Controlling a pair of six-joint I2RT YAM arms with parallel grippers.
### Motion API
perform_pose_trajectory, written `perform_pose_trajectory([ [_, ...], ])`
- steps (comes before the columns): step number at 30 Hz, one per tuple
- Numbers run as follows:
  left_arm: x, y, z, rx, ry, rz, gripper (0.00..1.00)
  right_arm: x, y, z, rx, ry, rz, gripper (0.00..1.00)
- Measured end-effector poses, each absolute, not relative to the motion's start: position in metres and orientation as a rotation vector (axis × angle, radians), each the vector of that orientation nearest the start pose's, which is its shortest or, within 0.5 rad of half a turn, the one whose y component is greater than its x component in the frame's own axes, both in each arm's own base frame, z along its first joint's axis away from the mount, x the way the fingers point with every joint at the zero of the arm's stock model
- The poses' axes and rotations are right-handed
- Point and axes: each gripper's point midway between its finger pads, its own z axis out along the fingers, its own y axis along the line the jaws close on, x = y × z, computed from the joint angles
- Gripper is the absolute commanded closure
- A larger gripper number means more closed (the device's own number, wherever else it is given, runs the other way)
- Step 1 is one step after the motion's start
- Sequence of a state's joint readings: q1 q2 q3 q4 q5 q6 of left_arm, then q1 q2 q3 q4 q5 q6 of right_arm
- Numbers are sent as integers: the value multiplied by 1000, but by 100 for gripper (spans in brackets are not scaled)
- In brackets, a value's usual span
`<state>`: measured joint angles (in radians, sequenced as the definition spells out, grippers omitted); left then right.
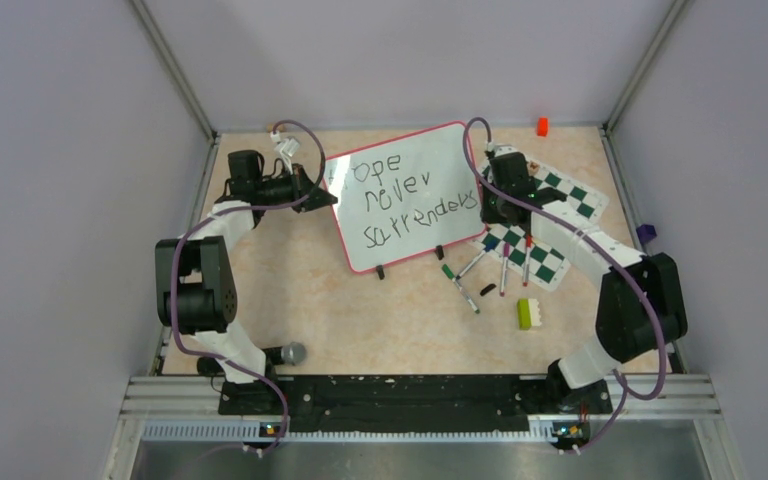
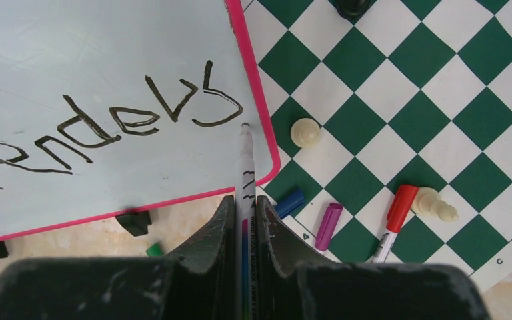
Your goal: Write a sentence on the whiteboard
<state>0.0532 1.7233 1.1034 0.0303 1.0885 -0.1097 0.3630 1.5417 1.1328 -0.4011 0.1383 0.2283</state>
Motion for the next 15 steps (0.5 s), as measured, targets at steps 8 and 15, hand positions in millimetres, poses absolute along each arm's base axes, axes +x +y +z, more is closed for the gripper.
perform_pose_trajectory([
  [8, 405, -136, 163, 464, 1961, -1191, 100, 383, 130, 126, -93, 2372, 119, 100],
  [15, 405, -136, 162, 468, 1959, -1186, 100, 373, 125, 155, -82, 2322, 131, 100],
])
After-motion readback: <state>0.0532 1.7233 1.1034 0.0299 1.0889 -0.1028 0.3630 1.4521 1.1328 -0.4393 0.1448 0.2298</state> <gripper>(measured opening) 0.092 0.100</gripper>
